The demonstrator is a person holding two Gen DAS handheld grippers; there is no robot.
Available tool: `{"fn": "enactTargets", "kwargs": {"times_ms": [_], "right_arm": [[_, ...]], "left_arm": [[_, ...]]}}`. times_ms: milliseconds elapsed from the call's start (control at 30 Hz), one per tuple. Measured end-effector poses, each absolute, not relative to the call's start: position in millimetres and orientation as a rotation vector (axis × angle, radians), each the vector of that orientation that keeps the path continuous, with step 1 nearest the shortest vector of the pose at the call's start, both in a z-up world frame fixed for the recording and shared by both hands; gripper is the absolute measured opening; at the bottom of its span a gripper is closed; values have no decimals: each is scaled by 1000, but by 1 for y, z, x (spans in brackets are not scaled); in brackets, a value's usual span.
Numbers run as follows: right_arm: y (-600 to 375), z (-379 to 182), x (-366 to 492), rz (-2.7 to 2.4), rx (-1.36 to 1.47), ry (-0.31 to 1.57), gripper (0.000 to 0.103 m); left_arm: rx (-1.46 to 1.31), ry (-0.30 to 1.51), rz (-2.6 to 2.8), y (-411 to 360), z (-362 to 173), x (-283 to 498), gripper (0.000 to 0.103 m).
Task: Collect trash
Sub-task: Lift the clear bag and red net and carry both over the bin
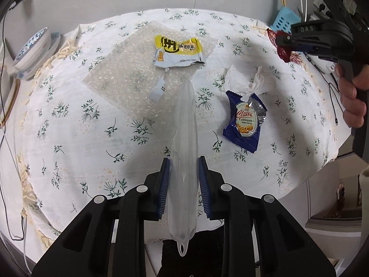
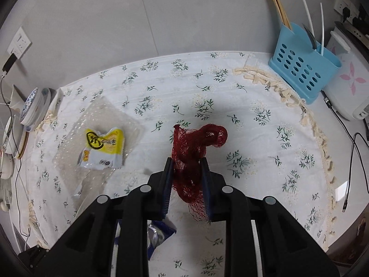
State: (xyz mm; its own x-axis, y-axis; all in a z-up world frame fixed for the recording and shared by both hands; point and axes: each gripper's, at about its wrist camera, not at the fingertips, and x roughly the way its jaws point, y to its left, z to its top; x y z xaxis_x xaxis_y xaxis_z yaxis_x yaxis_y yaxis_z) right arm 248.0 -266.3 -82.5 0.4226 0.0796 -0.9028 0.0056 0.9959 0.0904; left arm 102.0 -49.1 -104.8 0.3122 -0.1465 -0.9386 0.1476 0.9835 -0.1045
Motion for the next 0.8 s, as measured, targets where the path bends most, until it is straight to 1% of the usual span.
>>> {"fn": "enactTargets", "kwargs": {"times_ms": [400,800], "right_arm": [[-258,-46,189,81,101,1062,22],[-251,-25,126,139,67,1051,21]], "left_arm": [[-33,1169,-196,-44,-72,85,24],[-60,1102,-209,-44,-38,59,24]]}}
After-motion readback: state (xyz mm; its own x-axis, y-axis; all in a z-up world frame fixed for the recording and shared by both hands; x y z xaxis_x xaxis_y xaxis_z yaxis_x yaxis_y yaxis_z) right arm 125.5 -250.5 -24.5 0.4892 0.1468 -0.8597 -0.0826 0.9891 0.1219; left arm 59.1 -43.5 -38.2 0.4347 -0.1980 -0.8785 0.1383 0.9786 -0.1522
